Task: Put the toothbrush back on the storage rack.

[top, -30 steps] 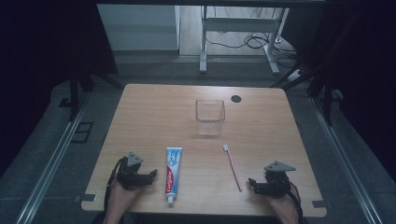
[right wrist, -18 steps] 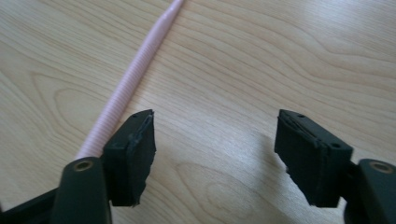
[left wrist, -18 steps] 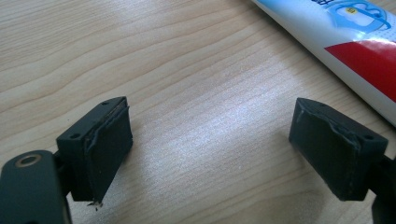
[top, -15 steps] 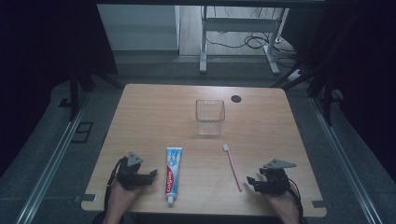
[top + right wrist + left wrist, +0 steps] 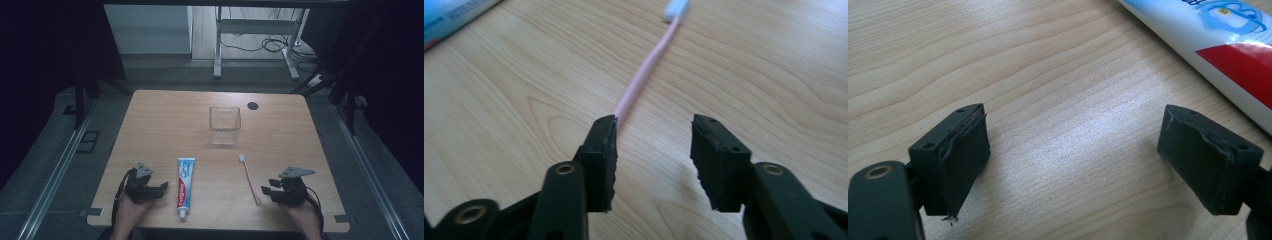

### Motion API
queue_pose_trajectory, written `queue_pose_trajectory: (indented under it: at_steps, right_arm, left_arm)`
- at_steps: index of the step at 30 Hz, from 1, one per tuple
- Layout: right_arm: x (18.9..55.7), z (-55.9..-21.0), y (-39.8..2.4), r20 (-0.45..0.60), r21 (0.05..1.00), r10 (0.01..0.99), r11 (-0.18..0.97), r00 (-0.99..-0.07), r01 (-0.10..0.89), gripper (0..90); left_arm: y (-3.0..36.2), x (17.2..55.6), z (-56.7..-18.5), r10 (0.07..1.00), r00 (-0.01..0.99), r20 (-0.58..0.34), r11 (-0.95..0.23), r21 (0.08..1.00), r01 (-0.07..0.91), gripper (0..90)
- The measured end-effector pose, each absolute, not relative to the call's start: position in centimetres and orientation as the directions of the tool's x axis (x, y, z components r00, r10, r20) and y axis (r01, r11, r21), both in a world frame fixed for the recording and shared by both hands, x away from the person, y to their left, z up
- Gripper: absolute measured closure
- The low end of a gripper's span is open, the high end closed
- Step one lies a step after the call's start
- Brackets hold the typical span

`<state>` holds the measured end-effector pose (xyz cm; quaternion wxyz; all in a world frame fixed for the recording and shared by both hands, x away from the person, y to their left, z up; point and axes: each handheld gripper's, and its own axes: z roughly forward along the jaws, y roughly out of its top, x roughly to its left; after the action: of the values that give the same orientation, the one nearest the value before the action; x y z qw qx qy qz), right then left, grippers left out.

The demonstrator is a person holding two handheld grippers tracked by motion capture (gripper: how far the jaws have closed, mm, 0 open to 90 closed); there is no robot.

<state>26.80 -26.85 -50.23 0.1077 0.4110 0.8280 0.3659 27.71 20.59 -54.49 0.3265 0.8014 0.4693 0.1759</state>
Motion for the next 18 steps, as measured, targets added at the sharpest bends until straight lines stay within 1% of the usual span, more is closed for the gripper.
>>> queue_pose_trajectory:
  at_steps: [1,2,6,8,10,13,18]
  right_arm:
    - [26.9,-50.1,-26.7,0.127,0.695,0.754,0.396,-0.644,0.6,60.4]
    - [26.9,-50.1,-26.7,0.127,0.695,0.754,0.396,-0.644,0.6,60.4]
    - [27.1,-49.9,-25.8,0.138,0.69,0.733,0.411,-0.666,0.595,71.2]
    - [27.3,-50.1,-25.1,0.152,0.677,0.716,0.427,-0.681,0.599,78.0]
    - [27.4,-50.2,-24.9,0.15,0.671,0.714,0.435,-0.684,0.601,79.2]
    - [27.5,-50.7,-23.9,0.153,0.662,0.697,0.454,-0.7,0.597,83.7]
    - [27.6,-51.3,-22.8,0.155,0.646,0.68,0.48,-0.717,0.594,86.4]
  left_arm:
    - [20.6,27.7,-54.5,0.867,0.498,-0.024,-0.346,0.688,0.637,13.1]
    - [20.6,27.7,-54.5,0.867,0.498,-0.024,-0.346,0.688,0.637,13.1]
    - [20.6,27.7,-54.5,0.867,0.498,-0.024,-0.347,0.688,0.637,13.1]
    - [20.6,27.7,-54.5,0.867,0.498,-0.024,-0.347,0.688,0.637,13.1]
    - [20.6,27.7,-54.5,0.867,0.498,-0.024,-0.347,0.688,0.637,13.1]
    - [20.6,27.7,-54.5,0.867,0.498,-0.024,-0.347,0.688,0.637,13.1]
    - [20.6,27.7,-54.5,0.867,0.498,-0.024,-0.347,0.688,0.637,13.1]
